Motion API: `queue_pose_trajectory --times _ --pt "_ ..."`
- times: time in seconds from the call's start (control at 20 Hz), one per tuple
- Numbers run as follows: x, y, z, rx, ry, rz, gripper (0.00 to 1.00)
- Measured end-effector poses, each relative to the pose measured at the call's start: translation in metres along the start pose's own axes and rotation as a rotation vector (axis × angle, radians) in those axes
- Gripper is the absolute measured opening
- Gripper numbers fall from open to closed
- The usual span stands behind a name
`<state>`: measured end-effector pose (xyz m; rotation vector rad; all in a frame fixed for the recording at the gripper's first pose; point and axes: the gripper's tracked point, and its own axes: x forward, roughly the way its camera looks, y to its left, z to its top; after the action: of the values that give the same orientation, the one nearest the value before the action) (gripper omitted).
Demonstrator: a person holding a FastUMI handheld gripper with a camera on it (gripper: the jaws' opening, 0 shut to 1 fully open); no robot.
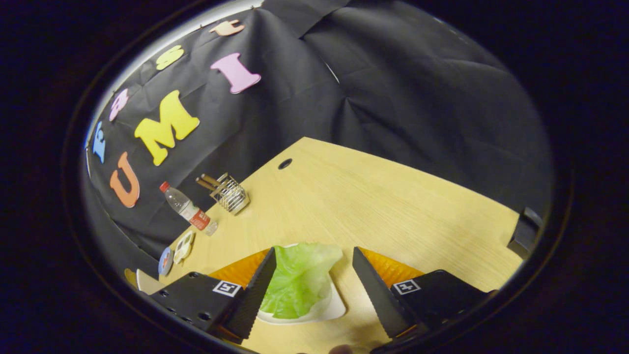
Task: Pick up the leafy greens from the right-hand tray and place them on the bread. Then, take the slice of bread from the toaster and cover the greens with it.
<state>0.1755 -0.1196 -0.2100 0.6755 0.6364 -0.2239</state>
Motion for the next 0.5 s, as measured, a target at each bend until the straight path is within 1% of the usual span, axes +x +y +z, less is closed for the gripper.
queue_pose_trajectory --times 0.15,0.2,0.25,0.3,0.35,0.5 --pt "0.022 -0.004 -0.005 0.066 0.009 -0.008 0.96" --pt "0.023 -0.004 -0.003 0.099 0.01 -0.001 0.9" --pt "0.026 -0.005 -0.001 0.123 0.007 -0.001 0.87" --pt "0.028 -0.008 0.0 0.142 0.006 -0.003 0.77" --pt "0.031 -0.011 0.0 0.162 0.01 -0.004 0.7" --pt "0.035 -0.016 -0.003 0.225 0.032 0.003 0.34"
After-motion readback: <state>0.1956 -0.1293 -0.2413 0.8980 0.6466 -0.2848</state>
